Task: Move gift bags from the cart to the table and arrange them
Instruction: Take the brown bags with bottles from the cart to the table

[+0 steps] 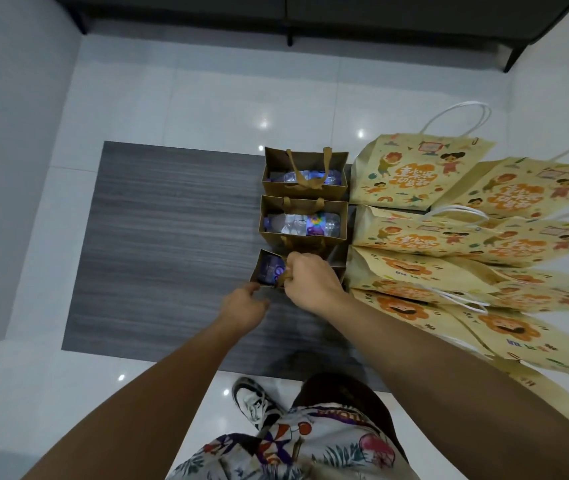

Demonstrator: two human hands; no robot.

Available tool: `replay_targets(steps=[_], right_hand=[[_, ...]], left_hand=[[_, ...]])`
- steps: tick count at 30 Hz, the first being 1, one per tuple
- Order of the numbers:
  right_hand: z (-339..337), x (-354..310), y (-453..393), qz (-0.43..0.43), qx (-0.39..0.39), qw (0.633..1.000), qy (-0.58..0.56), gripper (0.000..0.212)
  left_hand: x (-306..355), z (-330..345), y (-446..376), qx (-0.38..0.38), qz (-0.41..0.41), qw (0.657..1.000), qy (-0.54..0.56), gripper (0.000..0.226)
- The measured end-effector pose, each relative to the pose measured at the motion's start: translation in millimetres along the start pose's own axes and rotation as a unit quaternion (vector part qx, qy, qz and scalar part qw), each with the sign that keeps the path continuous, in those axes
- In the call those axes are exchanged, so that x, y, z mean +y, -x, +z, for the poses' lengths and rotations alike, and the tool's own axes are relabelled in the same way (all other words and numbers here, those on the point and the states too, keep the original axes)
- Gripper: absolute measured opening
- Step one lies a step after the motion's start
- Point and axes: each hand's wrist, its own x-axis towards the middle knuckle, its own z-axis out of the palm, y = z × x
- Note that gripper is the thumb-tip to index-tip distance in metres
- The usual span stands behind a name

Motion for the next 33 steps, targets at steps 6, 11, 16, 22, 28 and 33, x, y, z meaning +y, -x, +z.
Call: replay_targets(steps=[6,11,16,22,28,33], right_hand=[[-4,3,0,-0.029,0.021,0.999,0.024,0.013],[0,2,-5,-0.020,0.025,0.999,0.019,0.013],[7,5,-2,-0.003,0.023,0.999,0.022,0.015],[13,2,0,0.021,-0.004,0.999,0.033,0.017],[20,7,7,0.029,-0.037,0.996,0.081,0.044],[15,0,23,0.060,-0.005,0.994,0.094,0.068]], left_hand=[[-6,4,4,0.002,-0.004,1.000,0.007,0.055],[-11,5,6,0.012,-0.004,1.000,0.001,0.053],[-18,2,8,0.019,-0.008,1.000,0.000,0.055],[-19,-3,7,0.028,-0.004,1.000,0.003,0.055],[-12,-13,9,0.035,0.003,0.999,-0.017,0.055],[-2,-30,21,0.037,0.036,0.998,-0.035,0.054]])
